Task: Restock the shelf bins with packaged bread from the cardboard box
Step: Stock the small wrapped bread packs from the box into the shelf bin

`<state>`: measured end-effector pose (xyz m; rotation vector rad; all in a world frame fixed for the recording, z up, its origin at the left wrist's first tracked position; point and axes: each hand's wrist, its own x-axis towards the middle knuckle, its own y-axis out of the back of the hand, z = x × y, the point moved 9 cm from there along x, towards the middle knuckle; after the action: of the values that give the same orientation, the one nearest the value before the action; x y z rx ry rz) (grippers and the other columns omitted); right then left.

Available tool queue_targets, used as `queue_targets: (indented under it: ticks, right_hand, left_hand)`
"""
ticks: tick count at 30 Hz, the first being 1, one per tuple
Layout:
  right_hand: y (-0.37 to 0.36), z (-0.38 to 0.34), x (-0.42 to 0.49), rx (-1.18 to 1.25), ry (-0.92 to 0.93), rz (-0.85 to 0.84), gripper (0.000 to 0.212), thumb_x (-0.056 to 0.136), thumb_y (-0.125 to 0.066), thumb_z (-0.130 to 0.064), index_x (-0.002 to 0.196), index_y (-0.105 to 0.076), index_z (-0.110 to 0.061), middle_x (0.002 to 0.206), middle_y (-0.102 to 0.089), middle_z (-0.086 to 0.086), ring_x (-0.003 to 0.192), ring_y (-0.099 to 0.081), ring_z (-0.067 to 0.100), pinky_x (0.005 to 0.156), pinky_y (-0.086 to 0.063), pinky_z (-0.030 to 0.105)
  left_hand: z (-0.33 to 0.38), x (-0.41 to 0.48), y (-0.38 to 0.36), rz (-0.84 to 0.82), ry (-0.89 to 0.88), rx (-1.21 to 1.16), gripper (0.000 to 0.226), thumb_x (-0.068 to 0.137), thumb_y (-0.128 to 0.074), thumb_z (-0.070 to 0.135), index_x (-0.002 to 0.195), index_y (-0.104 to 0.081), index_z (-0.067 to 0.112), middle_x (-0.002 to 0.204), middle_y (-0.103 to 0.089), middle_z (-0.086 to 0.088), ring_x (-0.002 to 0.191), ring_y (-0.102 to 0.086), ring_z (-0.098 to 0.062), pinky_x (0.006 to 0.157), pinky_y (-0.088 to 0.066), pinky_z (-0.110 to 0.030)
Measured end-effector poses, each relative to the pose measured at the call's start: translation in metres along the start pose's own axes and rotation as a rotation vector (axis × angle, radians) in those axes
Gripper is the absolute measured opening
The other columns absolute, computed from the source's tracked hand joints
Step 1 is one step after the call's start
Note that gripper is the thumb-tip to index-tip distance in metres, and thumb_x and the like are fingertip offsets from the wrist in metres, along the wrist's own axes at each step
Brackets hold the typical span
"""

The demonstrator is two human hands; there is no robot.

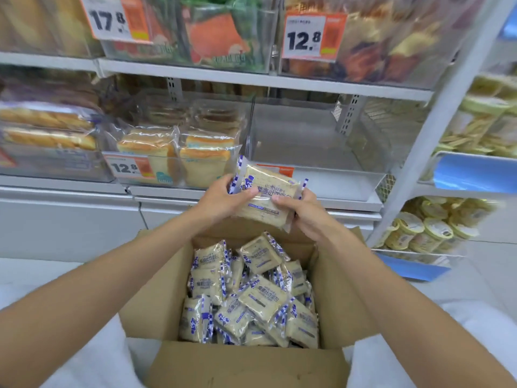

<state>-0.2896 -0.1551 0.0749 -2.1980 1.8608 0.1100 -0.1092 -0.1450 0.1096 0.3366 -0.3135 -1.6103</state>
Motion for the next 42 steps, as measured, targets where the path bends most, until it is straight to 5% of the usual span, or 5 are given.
queue_targets:
  ticks: [14,22,27,31,42]
  right_hand:
    - [0.098,-0.120,0.183,-0.285,0.189,0.211,0.023,0.076,-0.078,-0.001,0.095,-0.066,-0.007,0.087,-0.072,0.006,0.072,-0.072,0.013,0.060,-0.055,0.022]
    - [0.086,-0.085,0.306,-0.524,0.192,0.137,0.111,0.033,-0.097,-0.049,0.126,-0.052,-0.010,0.113,-0.067,0.005,0.104,-0.067,0.023,0.076,-0.060,0.032]
    - [0.086,-0.097,0.285,-0.603,0.206,0.336,0.108,0.064,-0.090,-0.022,0.145,-0.017,-0.017,0.139,-0.039,0.011,0.131,-0.042,0.033,0.102,-0.043,0.042]
    - [0.054,-0.126,0.271,-1.372,0.631,0.328,0.119,0.066,-0.081,-0.054,0.155,-0.005,-0.033,0.162,-0.004,0.009,0.149,-0.005,0.029,0.116,-0.013,0.054]
    - [0.020,-0.112,0.289,-1.740,0.629,0.201,0.104,0.073,-0.076,-0.052,0.153,-0.013,-0.034,0.157,-0.016,0.010,0.147,-0.011,0.031,0.119,-0.002,0.055]
  left_hand:
    - [0.047,0.190,0.032,0.015,-0.127,0.501,0.062,0.093,-0.050,0.055,0.147,-0.039,0.028,0.149,-0.045,-0.005,0.135,-0.043,-0.023,0.109,-0.034,-0.031]
    - [0.031,0.196,0.033,0.062,-0.205,0.469,0.072,0.069,-0.026,0.079,0.139,-0.031,0.061,0.145,-0.050,0.010,0.132,-0.048,-0.017,0.109,-0.039,-0.040]
    - [0.032,0.194,0.034,0.051,-0.202,0.467,0.064,0.073,-0.026,0.076,0.137,-0.025,0.066,0.145,-0.049,0.013,0.131,-0.048,-0.020,0.107,-0.040,-0.041]
    - [0.033,0.193,0.034,0.052,-0.216,0.450,0.057,0.075,-0.028,0.077,0.131,-0.021,0.072,0.130,-0.063,0.003,0.121,-0.055,-0.021,0.103,-0.043,-0.042]
    - [0.036,0.193,0.035,0.059,-0.231,0.416,0.065,0.075,-0.030,0.076,0.138,-0.032,0.062,0.143,-0.051,0.014,0.129,-0.049,-0.017,0.107,-0.041,-0.042]
